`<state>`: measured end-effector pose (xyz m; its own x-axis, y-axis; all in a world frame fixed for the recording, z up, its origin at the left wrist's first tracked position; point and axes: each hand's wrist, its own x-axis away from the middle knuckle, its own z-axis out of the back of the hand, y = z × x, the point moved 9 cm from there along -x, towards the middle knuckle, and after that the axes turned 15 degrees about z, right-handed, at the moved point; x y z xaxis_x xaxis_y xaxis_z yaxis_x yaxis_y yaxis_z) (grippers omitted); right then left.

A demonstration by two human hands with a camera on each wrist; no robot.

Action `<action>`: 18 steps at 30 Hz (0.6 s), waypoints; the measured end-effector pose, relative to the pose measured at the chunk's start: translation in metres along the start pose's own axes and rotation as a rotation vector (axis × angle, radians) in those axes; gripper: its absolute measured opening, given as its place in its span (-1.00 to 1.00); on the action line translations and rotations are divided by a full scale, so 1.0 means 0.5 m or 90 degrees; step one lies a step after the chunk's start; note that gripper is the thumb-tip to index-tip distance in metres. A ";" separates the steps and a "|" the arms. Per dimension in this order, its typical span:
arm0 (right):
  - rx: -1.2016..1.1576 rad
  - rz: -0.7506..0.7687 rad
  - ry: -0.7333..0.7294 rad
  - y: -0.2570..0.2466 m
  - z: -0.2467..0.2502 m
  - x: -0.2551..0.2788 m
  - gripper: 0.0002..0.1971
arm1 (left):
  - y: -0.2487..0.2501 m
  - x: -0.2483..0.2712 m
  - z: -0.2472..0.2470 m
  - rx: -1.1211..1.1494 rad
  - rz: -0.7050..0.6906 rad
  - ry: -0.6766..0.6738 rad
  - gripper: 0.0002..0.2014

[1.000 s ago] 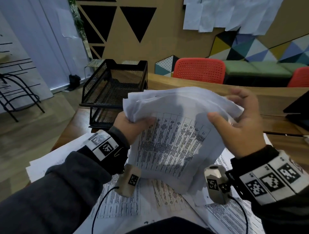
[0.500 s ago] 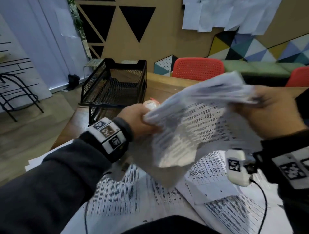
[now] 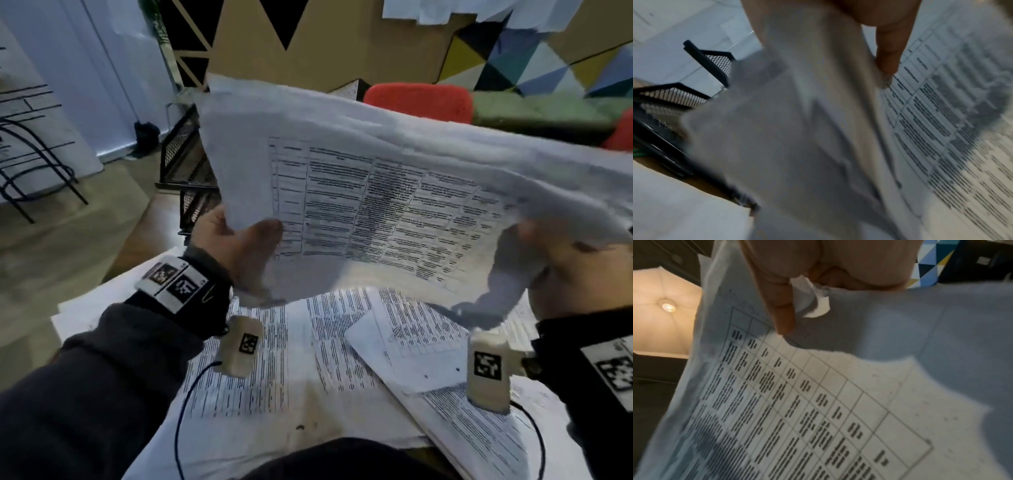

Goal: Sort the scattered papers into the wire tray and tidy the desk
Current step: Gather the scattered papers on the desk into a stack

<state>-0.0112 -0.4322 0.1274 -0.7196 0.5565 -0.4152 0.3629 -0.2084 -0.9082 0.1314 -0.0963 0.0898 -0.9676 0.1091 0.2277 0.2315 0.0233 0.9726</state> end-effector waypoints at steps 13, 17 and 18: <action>-0.008 0.052 0.061 0.100 -0.045 0.099 -0.64 | -0.127 0.030 0.066 -0.059 0.011 0.118 -0.61; -0.088 0.001 0.089 0.125 -0.045 0.095 -0.76 | -0.095 0.034 0.060 0.004 -0.048 0.051 -0.21; -0.098 -0.005 0.105 0.124 -0.047 0.091 -0.80 | -0.084 0.035 0.058 0.026 -0.054 0.051 -0.23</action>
<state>-0.0076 -0.4011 0.0536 -0.6207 0.6844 -0.3825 0.4532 -0.0850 -0.8874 0.1076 -0.0664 0.0514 -0.9886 0.0248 0.1486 0.1500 0.0702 0.9862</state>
